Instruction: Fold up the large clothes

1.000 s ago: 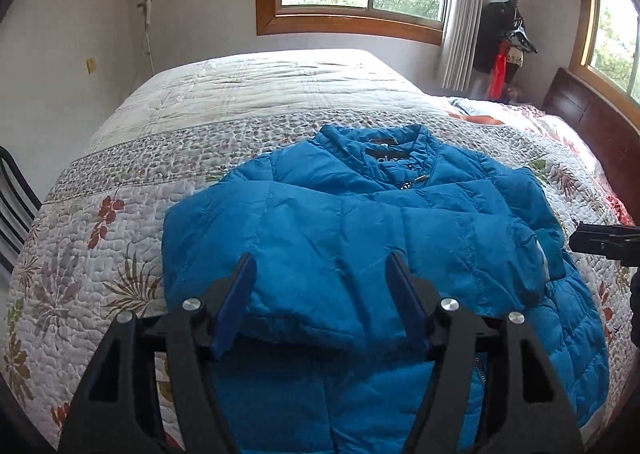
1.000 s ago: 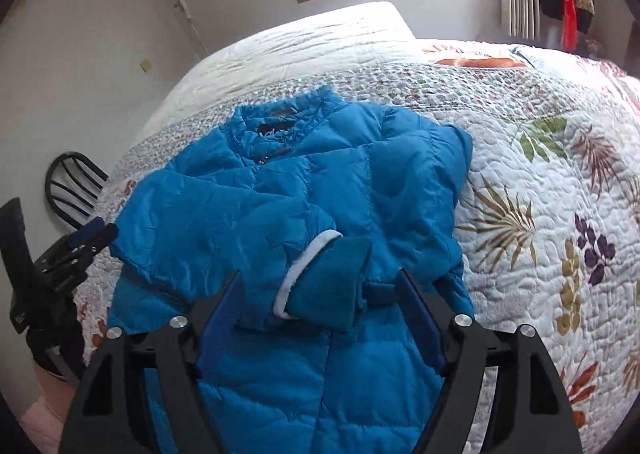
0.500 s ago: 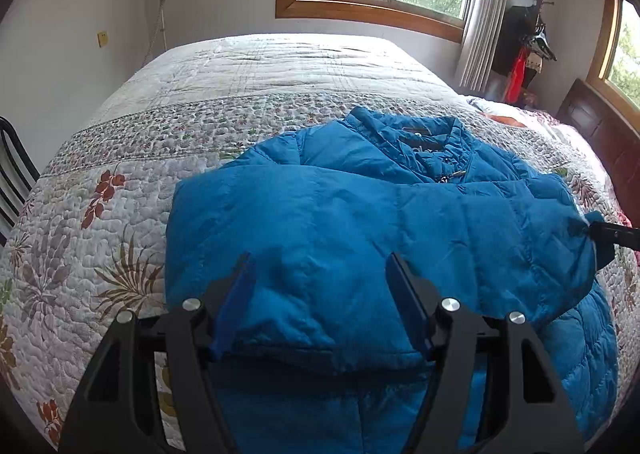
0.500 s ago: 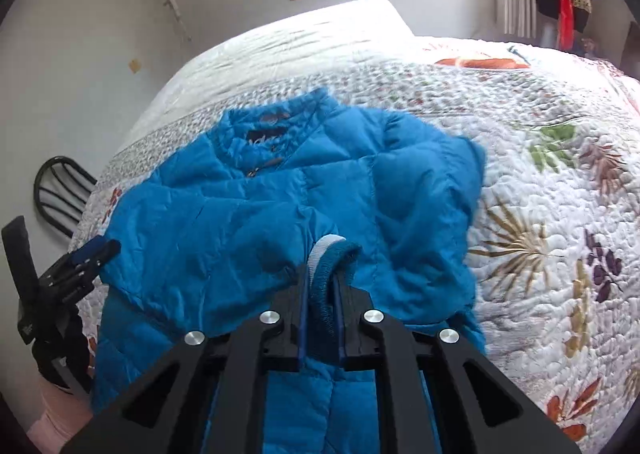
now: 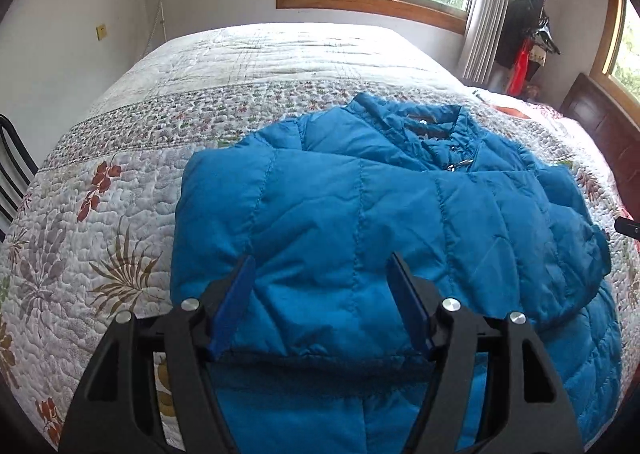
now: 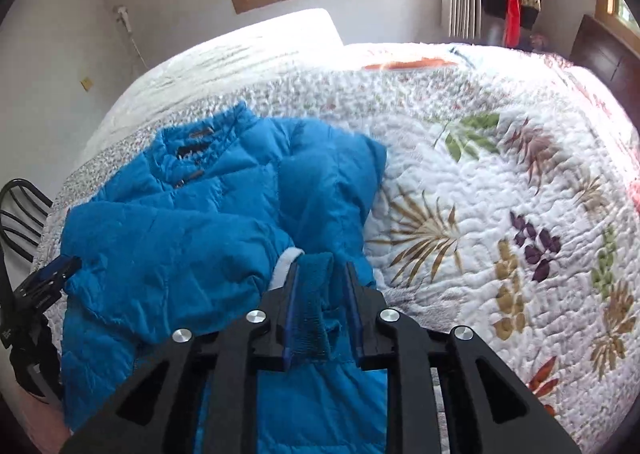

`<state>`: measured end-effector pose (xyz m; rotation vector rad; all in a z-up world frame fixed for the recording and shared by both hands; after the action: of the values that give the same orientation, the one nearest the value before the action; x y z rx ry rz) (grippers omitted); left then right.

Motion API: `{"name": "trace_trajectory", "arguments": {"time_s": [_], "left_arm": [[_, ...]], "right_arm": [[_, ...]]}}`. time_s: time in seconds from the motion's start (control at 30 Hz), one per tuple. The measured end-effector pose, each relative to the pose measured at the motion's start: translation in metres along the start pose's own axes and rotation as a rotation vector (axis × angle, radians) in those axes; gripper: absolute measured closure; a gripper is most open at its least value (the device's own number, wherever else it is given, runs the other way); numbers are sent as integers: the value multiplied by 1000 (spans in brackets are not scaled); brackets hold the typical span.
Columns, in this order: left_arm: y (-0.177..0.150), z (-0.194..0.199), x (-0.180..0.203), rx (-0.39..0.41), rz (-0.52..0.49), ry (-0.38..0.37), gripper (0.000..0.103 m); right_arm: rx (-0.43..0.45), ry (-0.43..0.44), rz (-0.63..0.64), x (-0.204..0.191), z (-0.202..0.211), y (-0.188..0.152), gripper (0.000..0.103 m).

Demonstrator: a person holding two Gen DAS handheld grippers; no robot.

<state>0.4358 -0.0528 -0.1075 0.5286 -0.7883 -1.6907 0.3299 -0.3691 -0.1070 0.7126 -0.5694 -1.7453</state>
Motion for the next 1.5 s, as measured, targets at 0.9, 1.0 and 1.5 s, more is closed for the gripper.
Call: {"name": "trace_trajectory", "arguments": {"time_s": [0.9, 1.0, 1.5], "left_arm": [[-31, -35, 15, -116, -35, -25, 38], [-25, -15, 22, -64, -48, -1, 38], [-45, -29, 59, -110, -106, -94, 34]], "right_arm": [[-148, 42, 67, -29, -79, -35, 78], [-90, 9, 86, -37, -57, -30, 77], [-157, 77, 250, -102, -88, -63, 76]]}}
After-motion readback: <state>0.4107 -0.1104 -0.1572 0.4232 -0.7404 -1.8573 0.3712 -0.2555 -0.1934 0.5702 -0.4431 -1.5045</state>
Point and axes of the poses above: each gripper's, at about its wrist camera, not at the fingertips, and z roughly against the way its jaws point, x to its right, y to its top, the point moved 4 cm from there along -z, roughly the way its jaws point, and after that the axes turned 7 degrees about x, right-handed, at the moved point
